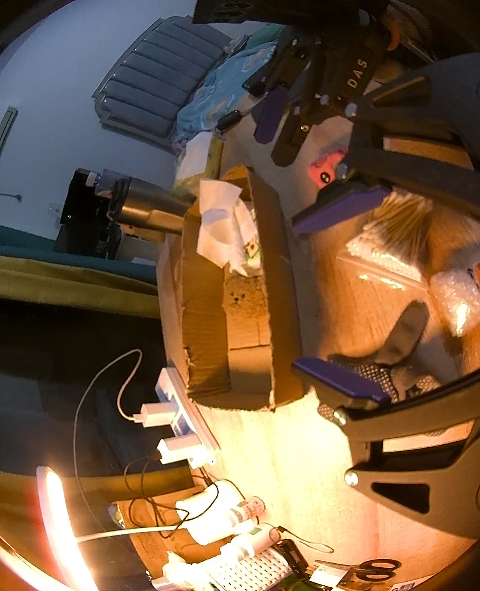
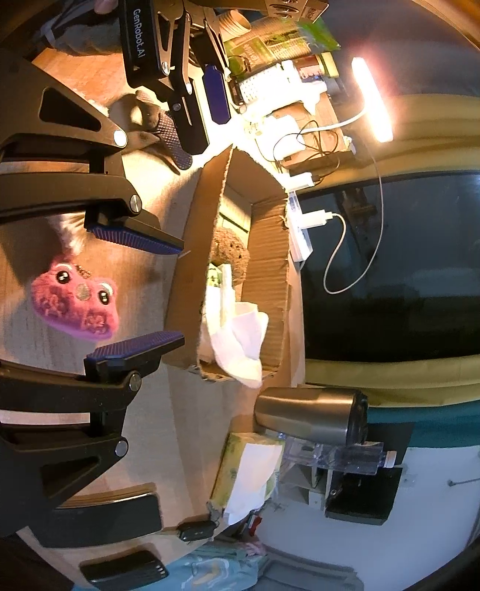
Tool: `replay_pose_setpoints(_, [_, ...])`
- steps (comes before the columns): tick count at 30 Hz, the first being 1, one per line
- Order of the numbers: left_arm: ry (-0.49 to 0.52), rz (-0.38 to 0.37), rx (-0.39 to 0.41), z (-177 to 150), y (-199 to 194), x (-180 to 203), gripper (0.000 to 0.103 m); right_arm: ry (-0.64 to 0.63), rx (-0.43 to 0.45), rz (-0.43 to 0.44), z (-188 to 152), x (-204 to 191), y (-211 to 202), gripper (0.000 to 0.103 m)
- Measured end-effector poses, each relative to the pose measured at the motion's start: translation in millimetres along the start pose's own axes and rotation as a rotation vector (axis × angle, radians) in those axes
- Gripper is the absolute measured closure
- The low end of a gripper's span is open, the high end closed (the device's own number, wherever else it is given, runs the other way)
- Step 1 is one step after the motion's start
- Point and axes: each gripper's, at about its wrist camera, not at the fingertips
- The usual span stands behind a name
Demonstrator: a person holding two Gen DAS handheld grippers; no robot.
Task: Organize soft objects
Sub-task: 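Grasp the pink plush with the right gripper while the left grasps the cotton swab bag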
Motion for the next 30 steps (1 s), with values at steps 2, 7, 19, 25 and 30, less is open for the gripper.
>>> replay_pose_setpoints(2, [0.003,-0.006,0.003,-1.9,-2.8,1.9,0.031,-0.002,-0.003,-0.004,-2.8,-0.6,-3.2,0.057])
replay_pose_setpoints(7, [0.014,-0.019,0.005,-11.3,-9.3,8.8,0.031,0.001,-0.008,-0.011,-11.4,0.6,-10.2,0.057])
replay_pose_setpoints(19, [0.047,-0.023,-0.038,-43.6,-8.4,24.5,0.031,0.034,-0.033,0.006,-44.3,4.6,-11.6,0.049])
replay_pose_setpoints(25, [0.057,-0.020,-0.067,-56.1,-2.5,30.9,0.031,0.055,-0.053,0.022,-57.5,10.6,-4.3,0.049])
replay_pose_setpoints(30, [0.071,-0.022,-0.085,-60.1,1.3,37.3,0.026,0.073,-0.063,0.044,-62.1,15.9,3.3,0.049])
Point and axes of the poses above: each gripper's, at about its wrist camera, not at the fingertips, and y roughly the way its jaws point, x to its right, z to its top, and after that the axes turned 15 degrees about z, right-handed
